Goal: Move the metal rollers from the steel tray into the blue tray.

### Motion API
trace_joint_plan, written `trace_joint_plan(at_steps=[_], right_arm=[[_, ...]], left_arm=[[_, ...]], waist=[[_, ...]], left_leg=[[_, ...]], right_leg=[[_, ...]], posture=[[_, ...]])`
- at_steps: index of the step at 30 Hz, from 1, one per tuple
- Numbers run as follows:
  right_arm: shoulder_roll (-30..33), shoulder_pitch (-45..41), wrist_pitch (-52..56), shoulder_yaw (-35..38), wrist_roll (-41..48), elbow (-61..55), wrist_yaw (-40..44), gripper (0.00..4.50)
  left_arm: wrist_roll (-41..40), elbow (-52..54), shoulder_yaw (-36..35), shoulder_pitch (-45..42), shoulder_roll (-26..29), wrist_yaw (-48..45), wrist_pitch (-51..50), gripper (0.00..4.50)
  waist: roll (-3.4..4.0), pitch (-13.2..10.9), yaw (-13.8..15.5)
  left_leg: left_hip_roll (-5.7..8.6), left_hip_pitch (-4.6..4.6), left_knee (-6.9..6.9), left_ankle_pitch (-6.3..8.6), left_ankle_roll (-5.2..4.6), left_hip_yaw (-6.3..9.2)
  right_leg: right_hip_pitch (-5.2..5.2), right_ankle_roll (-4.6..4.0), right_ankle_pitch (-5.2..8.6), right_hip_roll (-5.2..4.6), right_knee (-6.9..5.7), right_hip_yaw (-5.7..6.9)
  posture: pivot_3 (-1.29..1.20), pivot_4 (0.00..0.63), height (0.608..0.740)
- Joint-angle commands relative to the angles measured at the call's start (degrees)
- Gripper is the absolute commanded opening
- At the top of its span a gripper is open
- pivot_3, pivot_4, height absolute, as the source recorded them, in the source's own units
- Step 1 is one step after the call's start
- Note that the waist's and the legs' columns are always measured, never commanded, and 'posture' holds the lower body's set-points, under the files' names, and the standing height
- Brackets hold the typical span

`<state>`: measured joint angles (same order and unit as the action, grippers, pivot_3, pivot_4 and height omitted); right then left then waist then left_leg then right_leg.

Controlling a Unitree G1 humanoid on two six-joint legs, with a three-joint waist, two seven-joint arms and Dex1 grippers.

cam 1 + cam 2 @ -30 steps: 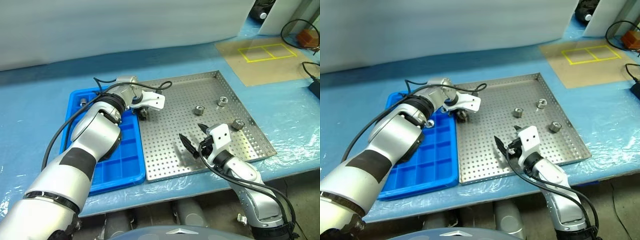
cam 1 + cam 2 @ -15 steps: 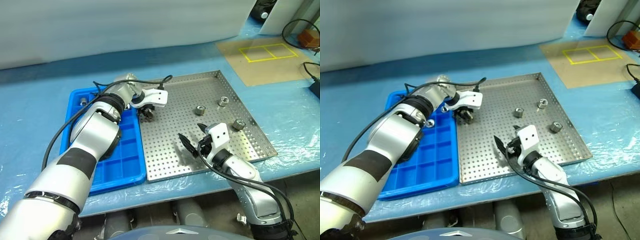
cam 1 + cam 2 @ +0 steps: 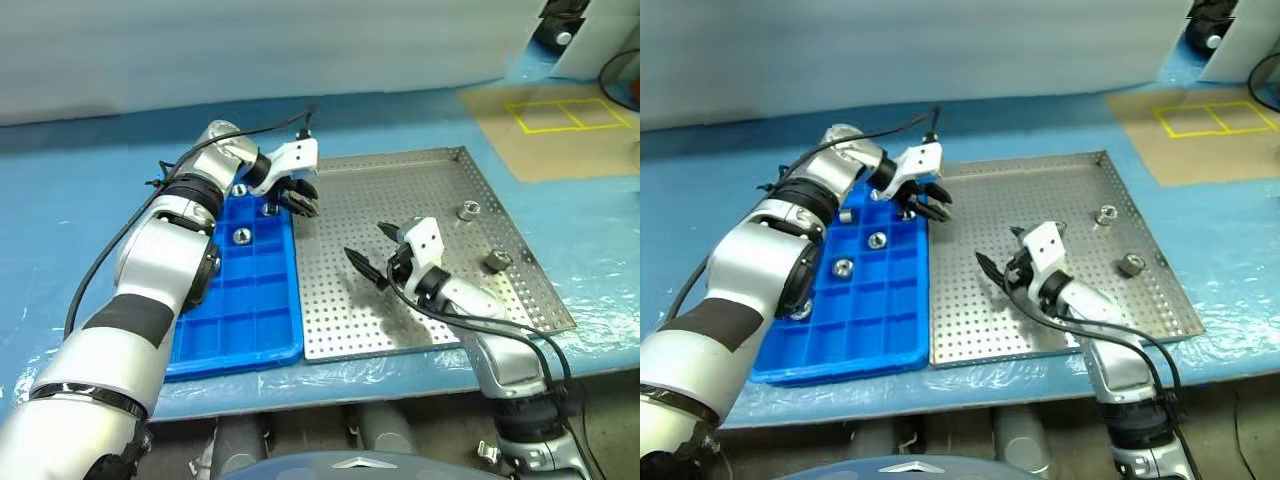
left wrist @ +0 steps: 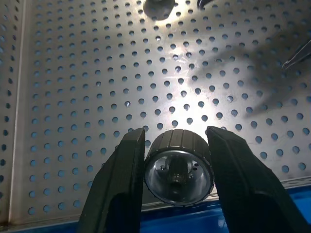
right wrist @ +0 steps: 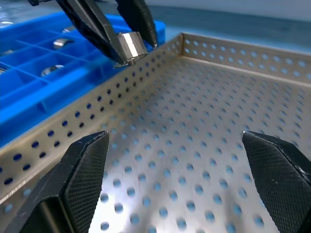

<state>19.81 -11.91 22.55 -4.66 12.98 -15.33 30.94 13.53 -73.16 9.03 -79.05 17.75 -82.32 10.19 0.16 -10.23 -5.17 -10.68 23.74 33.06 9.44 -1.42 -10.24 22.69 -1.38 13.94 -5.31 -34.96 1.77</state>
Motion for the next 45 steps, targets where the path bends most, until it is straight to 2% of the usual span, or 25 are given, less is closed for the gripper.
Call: trace_joint_plan(at_steps=[1, 7, 10, 13, 15, 20, 26, 33, 38, 44, 45], right_arm=[[0.1, -4.1, -2.4, -0.6, 0.9, 2.8, 3.2, 4.50], [-1.3, -13.7, -4.9, -1.3, 1.5, 10.8, 7.9, 4.50], [-2.1, -17.9, -5.3, -1.7, 2.4, 13.6, 10.8, 4.50], [-2.6, -22.3, -3.1, -2.9, 5.3, 14.8, 16.5, 4.50], [-2.4, -24.3, -1.6, -3.3, 7.0, 15.6, 20.2, 4.50], [-2.0, -27.6, 1.7, -5.1, 10.2, 18.3, 28.6, 4.50], [-4.4, -30.9, -1.8, -10.4, 6.9, 25.3, 34.5, 4.50], [-6.4, -30.5, -3.4, -10.9, 6.0, 27.1, 35.3, 4.50], [-6.1, -30.3, -4.0, -10.5, 5.1, 27.8, 35.0, 4.50], [-5.8, -29.8, -4.5, -10.0, 4.2, 27.5, 34.0, 4.50], [-5.8, -29.6, -4.5, -9.9, 4.1, 27.4, 33.8, 4.50]], left_arm=[[-5.2, 5.9, -3.5, 0.9, 3.1, -1.8, -0.4, 1.62], [-10.6, 22.5, -5.7, 9.8, 8.1, -2.1, -7.5, 1.62], [-14.1, 37.5, -6.2, 18.0, 11.8, -3.3, -16.0, 1.62], [-18.8, 57.2, -7.4, 29.2, 17.6, -4.4, -27.1, 1.62], [-21.1, 66.1, -8.0, 34.1, 20.2, -2.9, -32.8, 1.62], [-25.4, 79.0, -10.1, 42.3, 24.3, 2.1, -41.0, 1.62], [-33.9, 95.1, -14.9, 56.4, 29.3, 5.9, -51.4, 1.62], [-36.7, 102.1, -16.4, 70.3, 31.6, 11.8, -52.7, 1.62], [-36.3, 99.5, -16.4, 73.6, 32.9, 14.1, -50.3, 1.62], [-35.6, 96.5, -13.0, 74.2, 33.1, 15.2, -47.8, 1.62], [-35.4, 95.6, -12.3, 73.7, 32.8, 15.4, -47.3, 1.97]], waist=[[0.00, 0.0, 1.3], [0.01, 0.0, 5.1], [0.02, 0.0, 7.1], [0.02, 0.0, 7.8], [0.02, 0.0, 8.2], [0.03, 0.0, 10.8], [0.03, 0.0, 10.7], [0.02, 0.0, 11.6], [0.02, 0.0, 12.4], [0.02, 0.0, 12.4], [0.01, 0.0, 12.4]], left_leg=[[-0.01, -0.01, 0.00, 0.00, 0.01, -0.01], [-0.05, -0.01, -0.01, -0.11, 0.18, -0.10], [-0.12, -0.01, -0.01, -0.16, 0.27, -0.10], [-0.17, 0.01, -0.05, -0.19, 0.33, -0.11], [-0.20, 0.10, -0.08, -0.21, 0.37, -0.10], [-0.25, 0.19, -0.12, -0.34, 0.63, 0.05], [-0.22, 0.14, -0.17, -0.33, 0.95, 0.10], [-0.26, 0.05, -0.64, -0.63, 1.42, 0.21], [-0.26, -0.02, -0.68, -0.67, 1.49, 0.21], [-0.27, -0.08, -0.73, -0.73, 1.59, 0.21], [-0.27, -0.09, -0.74, -0.74, 1.61, 0.21]], right_leg=[[0.02, 0.00, 0.00, 0.00, -0.07, 0.00], [0.36, -0.08, 0.04, 0.00, -0.61, -0.10], [0.42, -0.16, 0.09, 0.01, -0.77, -0.06], [0.50, -0.18, 0.11, 0.01, -0.80, -0.04], [0.59, -0.22, 0.13, 0.02, -0.82, 0.00], [0.59, -0.27, 0.16, 0.04, -0.89, 0.29], [0.59, -0.27, 0.16, 0.05, -0.85, 0.24], [0.63, -0.35, 0.22, 0.18, -0.79, 0.35], [0.61, -0.34, 0.22, 0.20, -0.79, 0.32], [0.60, -0.34, 0.22, 0.24, -0.79, 0.28], [0.60, -0.34, 0.22, 0.25, -0.79, 0.28]], posture=[[-0.21, 0.150, 0.740], [-0.08, 0.150, 0.740], [-0.04, 0.150, 0.740], [0.03, 0.150, 0.740], [0.07, 0.150, 0.740], [0.14, 0.150, 0.740], [0.23, 0.150, 0.740], [0.25, 0.150, 0.740], [0.25, 0.150, 0.740], [0.23, 0.150, 0.740], [0.23, 0.150, 0.740]])
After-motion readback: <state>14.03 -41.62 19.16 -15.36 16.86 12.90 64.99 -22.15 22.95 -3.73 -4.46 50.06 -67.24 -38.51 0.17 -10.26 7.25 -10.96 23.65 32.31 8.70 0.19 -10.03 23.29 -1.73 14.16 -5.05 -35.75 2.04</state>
